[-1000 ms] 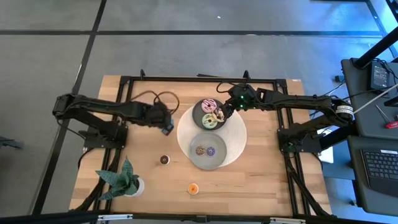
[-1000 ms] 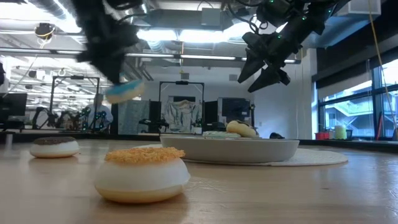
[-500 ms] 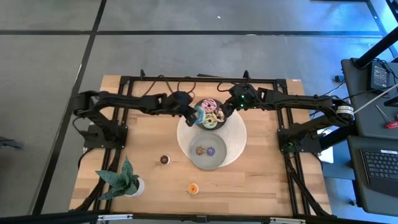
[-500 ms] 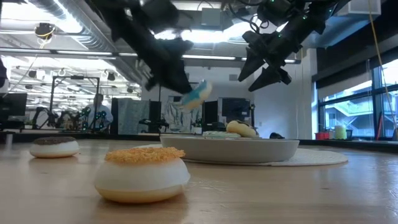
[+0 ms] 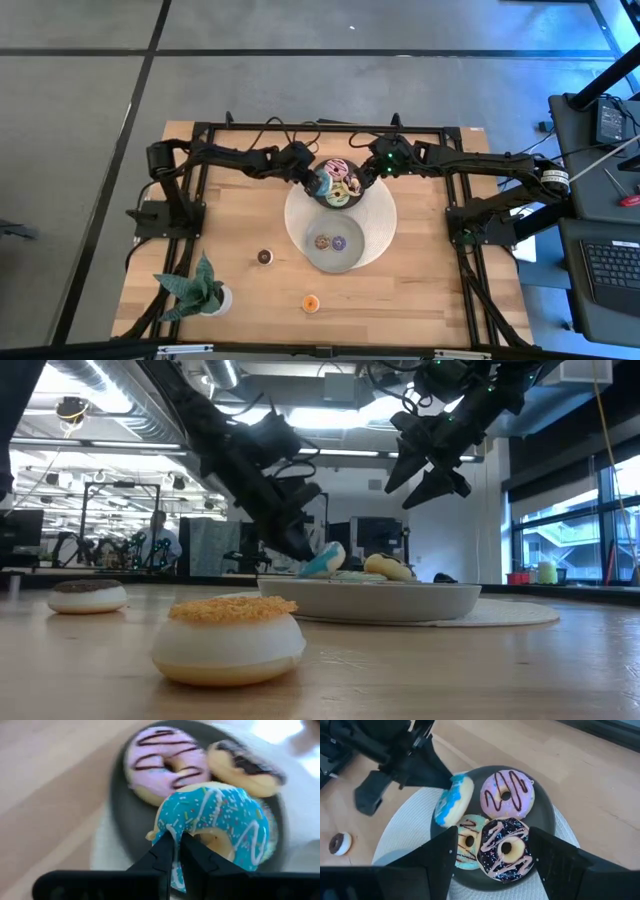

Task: Pick & Place donuts
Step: Put the big blue donut on the black plate

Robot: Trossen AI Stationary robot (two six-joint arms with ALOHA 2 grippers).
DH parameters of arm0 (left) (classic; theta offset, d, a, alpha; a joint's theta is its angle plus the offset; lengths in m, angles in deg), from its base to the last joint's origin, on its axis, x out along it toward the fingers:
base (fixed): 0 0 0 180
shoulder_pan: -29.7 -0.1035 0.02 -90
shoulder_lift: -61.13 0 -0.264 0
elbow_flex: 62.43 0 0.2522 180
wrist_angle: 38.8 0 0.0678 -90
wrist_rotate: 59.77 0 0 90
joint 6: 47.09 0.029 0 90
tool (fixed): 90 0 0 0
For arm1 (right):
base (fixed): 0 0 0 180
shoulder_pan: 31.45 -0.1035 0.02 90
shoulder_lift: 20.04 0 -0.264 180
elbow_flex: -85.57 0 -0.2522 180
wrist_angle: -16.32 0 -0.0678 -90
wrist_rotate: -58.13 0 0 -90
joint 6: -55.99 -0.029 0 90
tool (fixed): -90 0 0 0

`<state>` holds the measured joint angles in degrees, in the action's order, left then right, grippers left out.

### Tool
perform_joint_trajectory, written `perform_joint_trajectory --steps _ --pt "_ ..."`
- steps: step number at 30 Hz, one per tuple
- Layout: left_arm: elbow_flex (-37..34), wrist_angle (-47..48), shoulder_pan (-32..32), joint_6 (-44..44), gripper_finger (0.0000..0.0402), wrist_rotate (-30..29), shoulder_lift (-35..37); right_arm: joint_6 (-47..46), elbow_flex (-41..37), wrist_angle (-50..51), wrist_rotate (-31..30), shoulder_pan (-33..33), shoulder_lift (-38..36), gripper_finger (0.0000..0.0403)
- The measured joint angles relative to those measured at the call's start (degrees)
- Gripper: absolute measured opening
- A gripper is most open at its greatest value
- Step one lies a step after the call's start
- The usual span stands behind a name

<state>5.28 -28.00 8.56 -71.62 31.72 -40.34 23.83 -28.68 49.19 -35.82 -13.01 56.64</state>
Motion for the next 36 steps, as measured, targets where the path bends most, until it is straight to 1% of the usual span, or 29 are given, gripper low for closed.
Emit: perform_joint_trajectory --steps 3,8,26,29,36 --pt "0.0 0.07 -0.51 1.84 0.0023 -1.53 -0.05 0.16 0.0 -0.01 0.0 0.01 0.0 0.0244" --pt "0.0 0.11 -1.14 2.25 0.0023 1.02 -0.05 1.01 0.0 0.02 0.0 0.02 0.0 0.0244" --pt "0.0 0.15 -0.66 1.11 0.0048 1.3 -0.05 1.55 0.0 0.05 0.0 0.02 0.0 0.0244" --pt "0.0 0.13 -0.66 1.53 0.0066 2.33 -0.05 2.55 0.0 0.05 0.02 0.03 0.0 0.0244" --pt "0.0 0.16 -0.66 -0.18 0.0133 2.64 0.05 2.54 0.0 0.05 0.11 0.04 0.0 0.0244"
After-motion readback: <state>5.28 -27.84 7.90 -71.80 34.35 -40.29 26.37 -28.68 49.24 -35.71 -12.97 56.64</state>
